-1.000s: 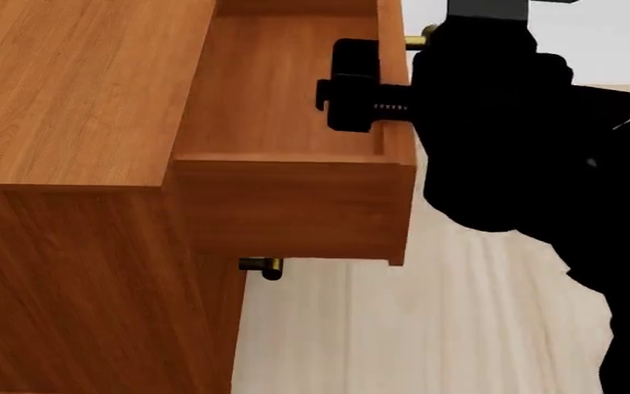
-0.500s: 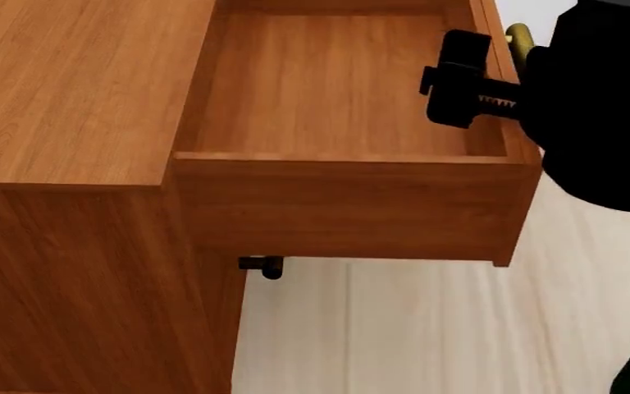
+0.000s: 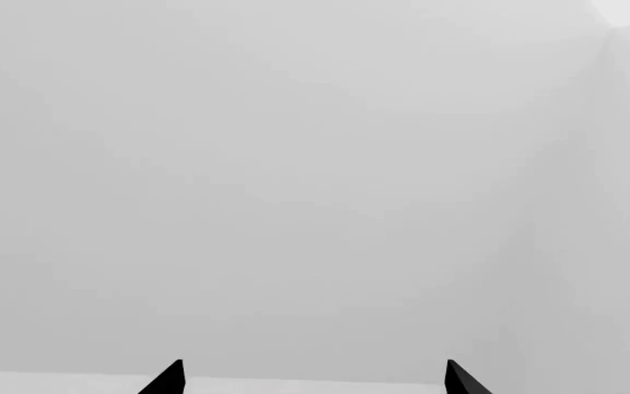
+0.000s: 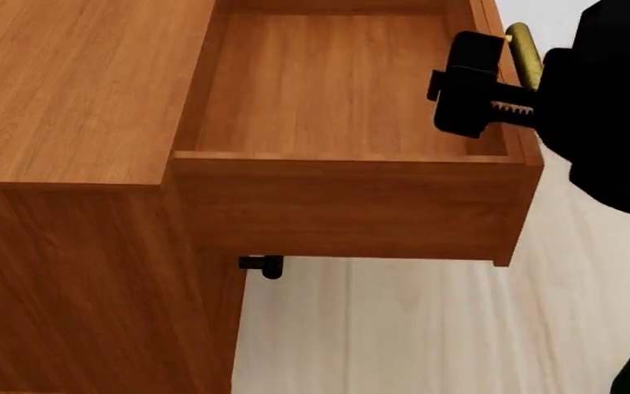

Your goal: Close the bottom drawer of the cabinet and open the top drawer.

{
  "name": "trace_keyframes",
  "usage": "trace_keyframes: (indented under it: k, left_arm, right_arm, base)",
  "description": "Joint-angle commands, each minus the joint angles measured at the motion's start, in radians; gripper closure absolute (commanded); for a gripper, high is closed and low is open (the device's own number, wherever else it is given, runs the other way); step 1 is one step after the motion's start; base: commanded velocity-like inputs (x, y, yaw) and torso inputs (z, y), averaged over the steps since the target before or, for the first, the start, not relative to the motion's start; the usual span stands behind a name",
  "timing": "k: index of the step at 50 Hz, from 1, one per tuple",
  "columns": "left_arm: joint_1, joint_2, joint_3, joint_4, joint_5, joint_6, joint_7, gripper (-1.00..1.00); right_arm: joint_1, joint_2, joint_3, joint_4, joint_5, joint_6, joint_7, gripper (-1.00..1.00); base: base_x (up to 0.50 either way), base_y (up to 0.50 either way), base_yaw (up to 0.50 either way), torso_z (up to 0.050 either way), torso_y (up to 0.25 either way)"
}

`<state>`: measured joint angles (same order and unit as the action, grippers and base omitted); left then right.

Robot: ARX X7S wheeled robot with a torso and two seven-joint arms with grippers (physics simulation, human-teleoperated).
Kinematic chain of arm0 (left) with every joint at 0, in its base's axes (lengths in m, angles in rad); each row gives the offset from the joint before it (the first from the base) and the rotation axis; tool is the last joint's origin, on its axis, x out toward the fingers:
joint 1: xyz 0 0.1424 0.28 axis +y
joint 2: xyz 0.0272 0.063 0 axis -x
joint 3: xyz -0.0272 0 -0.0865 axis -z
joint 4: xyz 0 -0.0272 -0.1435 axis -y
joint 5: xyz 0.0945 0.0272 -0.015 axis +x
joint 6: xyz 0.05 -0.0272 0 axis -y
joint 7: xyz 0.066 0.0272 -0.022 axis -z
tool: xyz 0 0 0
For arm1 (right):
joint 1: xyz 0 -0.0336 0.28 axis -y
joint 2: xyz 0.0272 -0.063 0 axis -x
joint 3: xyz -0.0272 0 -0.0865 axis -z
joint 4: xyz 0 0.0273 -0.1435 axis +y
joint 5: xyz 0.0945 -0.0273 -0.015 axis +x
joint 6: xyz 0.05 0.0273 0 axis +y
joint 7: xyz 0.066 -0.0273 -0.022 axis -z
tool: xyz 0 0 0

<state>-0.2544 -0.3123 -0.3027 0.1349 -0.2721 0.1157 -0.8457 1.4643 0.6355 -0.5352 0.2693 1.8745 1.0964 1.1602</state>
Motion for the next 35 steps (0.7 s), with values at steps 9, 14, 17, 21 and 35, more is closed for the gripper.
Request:
trace_keyframes:
  k: [9,14,17,21,35]
  left_arm:
    - [-0.002,-0.005,0.008,-0.001,0.004,-0.007,-0.002,-1.00]
    - [-0.003,-0.005,0.009,-0.008,0.003,-0.001,0.001,-1.00]
    - [-0.005,-0.007,0.012,-0.009,0.005,-0.004,0.001,-1.00]
    - [-0.002,-0.007,0.012,-0.001,0.002,-0.009,0.000,-1.00]
    - [-0.008,-0.016,0.033,-0.011,0.010,-0.017,0.011,-1.00]
  right_arm:
    - [0.280,0.067,0.088,-0.245,0.196,0.121,0.394,-1.00]
    - [0.314,0.178,-0.062,-0.489,0.340,-0.099,0.408,-1.00]
    - [0.340,0.237,-0.148,-0.617,0.379,-0.212,0.407,-1.00]
    - [0.376,0.287,-0.225,-0.784,0.433,-0.347,0.404,-1.00]
    - [0.576,0.371,-0.732,-1.218,0.267,-0.787,0.387,-1.00]
  base:
    - [0.00,0.00,0.00,0.000,0.001]
    - [0.00,0.00,0.00,0.000,0.000]
    - [0.00,0.00,0.00,0.000,0.000]
    - [0.00,0.00,0.00,0.000,0.000]
    - [0.00,0.00,0.00,0.000,0.000]
